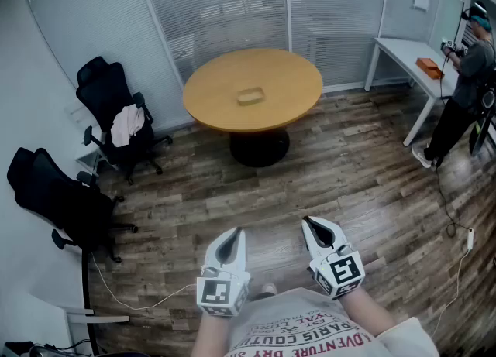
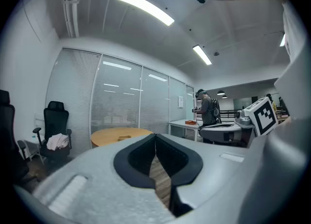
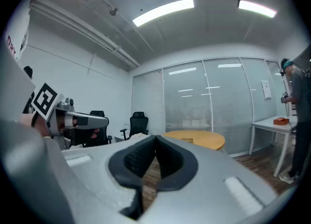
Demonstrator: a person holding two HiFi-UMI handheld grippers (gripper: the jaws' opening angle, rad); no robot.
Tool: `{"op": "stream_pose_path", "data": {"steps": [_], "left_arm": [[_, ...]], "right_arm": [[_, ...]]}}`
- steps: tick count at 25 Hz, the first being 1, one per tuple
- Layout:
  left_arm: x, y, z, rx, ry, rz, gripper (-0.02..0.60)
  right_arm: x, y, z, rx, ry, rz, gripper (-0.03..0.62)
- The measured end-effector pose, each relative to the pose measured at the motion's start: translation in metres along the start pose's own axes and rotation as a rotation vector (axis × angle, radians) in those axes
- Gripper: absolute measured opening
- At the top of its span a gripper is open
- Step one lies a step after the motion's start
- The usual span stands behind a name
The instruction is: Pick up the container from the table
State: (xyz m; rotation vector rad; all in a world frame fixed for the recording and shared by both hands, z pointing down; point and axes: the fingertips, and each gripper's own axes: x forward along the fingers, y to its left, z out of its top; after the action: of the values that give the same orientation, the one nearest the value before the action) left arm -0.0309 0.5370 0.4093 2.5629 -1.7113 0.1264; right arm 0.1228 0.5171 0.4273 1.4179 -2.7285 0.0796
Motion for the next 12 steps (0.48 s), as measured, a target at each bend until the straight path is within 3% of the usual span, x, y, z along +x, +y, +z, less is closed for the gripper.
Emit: {"op": "stream_pose_path", "data": {"steps": [8,12], "left_arm": [[0.01,0.003,0.0,-0.001,0.005,-0.013,0.008],[0.015,0.011,-0.002,-0.017,0.014,-0.01,0.008]], "right_arm": [[0.008,-0.004,0.001,-0.001,0.006,-0.005,0.002],[0.017,-0.014,-0.002,0.035,0.006,-0.06,0.002]]}}
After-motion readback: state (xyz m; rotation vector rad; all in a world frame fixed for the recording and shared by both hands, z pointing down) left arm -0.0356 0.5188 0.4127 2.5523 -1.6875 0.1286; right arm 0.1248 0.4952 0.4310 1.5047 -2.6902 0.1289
